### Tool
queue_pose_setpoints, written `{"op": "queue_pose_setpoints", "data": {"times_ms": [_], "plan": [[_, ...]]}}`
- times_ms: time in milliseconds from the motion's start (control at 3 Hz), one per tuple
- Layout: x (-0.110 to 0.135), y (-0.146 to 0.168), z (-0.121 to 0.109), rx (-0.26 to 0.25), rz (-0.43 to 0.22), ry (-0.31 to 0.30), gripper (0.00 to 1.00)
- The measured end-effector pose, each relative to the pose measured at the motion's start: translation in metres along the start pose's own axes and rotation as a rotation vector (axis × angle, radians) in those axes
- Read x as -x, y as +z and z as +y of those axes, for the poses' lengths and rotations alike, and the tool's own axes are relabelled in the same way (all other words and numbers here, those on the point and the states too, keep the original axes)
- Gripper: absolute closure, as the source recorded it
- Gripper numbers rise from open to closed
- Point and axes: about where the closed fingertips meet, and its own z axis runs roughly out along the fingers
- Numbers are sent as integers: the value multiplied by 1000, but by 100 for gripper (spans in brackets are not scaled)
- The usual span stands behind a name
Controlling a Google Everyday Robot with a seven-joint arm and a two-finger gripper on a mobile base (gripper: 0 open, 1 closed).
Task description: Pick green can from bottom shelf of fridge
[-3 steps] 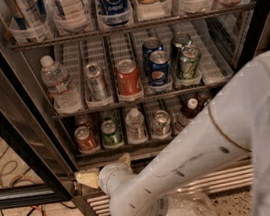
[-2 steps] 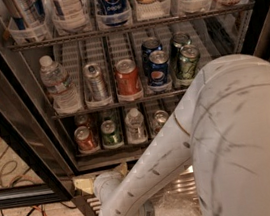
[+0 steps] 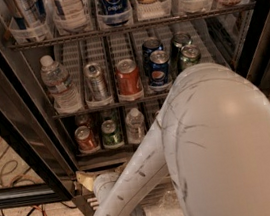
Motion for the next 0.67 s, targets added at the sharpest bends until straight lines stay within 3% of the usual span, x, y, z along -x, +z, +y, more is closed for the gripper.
{"op": "queue_pose_setpoints", "data": {"times_ms": [667], "plan": [[1,14,-6,-20,-5,30,0]]}}
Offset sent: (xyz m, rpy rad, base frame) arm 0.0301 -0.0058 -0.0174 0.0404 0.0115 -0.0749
